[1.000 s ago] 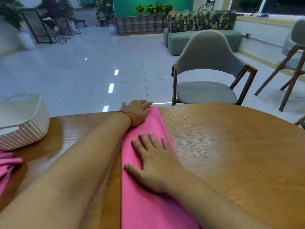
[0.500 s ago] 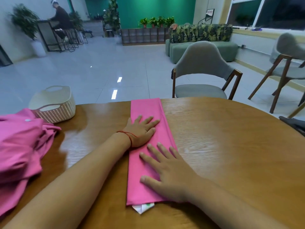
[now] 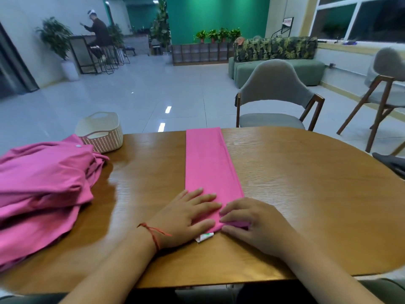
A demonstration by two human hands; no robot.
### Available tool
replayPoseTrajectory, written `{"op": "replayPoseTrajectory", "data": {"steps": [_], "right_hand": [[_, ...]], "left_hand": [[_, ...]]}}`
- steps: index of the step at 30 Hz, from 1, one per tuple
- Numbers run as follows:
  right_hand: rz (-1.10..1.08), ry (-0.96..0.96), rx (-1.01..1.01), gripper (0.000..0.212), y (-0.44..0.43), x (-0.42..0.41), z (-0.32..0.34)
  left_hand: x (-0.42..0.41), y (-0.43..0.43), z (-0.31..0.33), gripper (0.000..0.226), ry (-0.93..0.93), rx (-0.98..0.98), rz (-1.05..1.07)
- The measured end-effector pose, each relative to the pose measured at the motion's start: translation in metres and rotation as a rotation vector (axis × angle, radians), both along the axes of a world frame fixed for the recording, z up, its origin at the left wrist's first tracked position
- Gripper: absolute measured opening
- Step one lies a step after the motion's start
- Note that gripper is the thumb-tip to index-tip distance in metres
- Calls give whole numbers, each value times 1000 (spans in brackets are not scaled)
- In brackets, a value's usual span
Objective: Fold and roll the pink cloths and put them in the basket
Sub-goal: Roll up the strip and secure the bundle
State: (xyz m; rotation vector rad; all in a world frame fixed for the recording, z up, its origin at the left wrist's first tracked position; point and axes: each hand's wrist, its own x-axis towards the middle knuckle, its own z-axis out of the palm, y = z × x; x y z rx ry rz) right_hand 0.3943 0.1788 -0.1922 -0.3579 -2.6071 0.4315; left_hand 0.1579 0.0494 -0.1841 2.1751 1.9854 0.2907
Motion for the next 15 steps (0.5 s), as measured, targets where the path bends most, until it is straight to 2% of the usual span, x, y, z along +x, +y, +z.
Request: {"op": "replayPoseTrajectory", "data": {"steps": [4, 7, 9, 15], "right_hand": [[-11, -21, 112, 22, -2, -1, -1], [-15, -58, 155, 26, -3, -7, 0], [-7, -65, 141, 28, -4, -9, 0], [-31, 1, -47, 24, 4, -7, 1]], "left_hand": [[5, -8, 13, 47, -134, 141, -55], [-1, -20, 17, 17, -349, 165, -48], [-6, -27, 18, 35, -446, 109, -27], [-7, -30, 20, 64, -437, 51, -17]]}}
